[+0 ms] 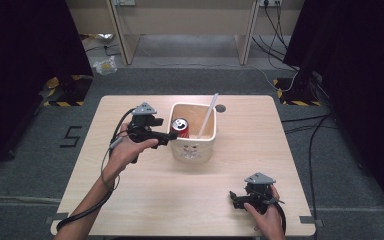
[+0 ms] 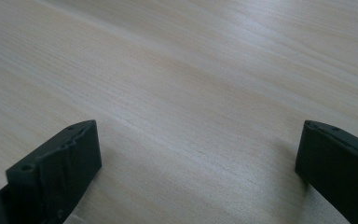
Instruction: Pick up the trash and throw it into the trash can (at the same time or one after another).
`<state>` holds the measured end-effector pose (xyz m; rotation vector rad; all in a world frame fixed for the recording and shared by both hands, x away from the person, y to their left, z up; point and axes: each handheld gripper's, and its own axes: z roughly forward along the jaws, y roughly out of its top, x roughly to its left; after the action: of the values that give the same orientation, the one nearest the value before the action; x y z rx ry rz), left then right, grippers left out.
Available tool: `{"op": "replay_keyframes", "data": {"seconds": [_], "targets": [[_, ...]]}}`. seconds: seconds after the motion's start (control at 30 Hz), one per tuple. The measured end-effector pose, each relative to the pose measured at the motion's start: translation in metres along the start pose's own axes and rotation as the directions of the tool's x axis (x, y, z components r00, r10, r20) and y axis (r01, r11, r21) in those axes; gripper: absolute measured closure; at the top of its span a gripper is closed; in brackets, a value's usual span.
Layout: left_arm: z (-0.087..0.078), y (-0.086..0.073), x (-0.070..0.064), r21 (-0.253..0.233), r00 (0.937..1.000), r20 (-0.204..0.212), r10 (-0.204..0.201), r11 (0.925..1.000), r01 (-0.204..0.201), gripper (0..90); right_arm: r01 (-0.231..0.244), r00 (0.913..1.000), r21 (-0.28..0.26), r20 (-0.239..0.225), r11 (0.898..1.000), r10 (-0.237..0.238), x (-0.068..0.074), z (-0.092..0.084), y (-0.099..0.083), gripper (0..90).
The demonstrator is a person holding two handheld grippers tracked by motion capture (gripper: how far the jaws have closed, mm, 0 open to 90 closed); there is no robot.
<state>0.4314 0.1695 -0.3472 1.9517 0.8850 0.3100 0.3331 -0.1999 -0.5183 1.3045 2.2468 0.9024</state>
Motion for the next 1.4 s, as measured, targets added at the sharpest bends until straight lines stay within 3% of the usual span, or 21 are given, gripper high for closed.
{"op": "replay_keyframes", "data": {"seconds": [0.4, 0.73, 1.1, 1.4], "targets": [[-0.008, -0.032, 0.011, -0.033, 0.9996, 0.012, -0.026, 0.9991, 0.027, 17.6, -0.001, 1.0, 0.0, 0.0, 1.0, 0.001, 0.0, 0.0, 0.0, 0.3], [-0.005, -0.059, 0.02, -0.043, 0.9994, -0.005, -0.034, 0.9985, 0.034, 17.4, -0.003, 1.0, 0.002, 0.0, 1.0, 0.003, 0.0, 0.0, 0.0, 0.3], [-0.002, -0.085, 0.017, -0.039, 0.999, -0.042, -0.011, 0.9992, 0.009, 17.3, -0.001, 1.0, 0.0, 0.0, 1.0, 0.001, 0.0, 0.0, 0.0, 0.3], [0.001, -0.104, 0.016, -0.033, 0.9991, -0.04, -0.014, 0.9994, 0.013, 16.7, -0.001, 1.0, 0.0, 0.001, 1.0, 0.001, 0.0, 0.0, 0.0, 0.3]]}}
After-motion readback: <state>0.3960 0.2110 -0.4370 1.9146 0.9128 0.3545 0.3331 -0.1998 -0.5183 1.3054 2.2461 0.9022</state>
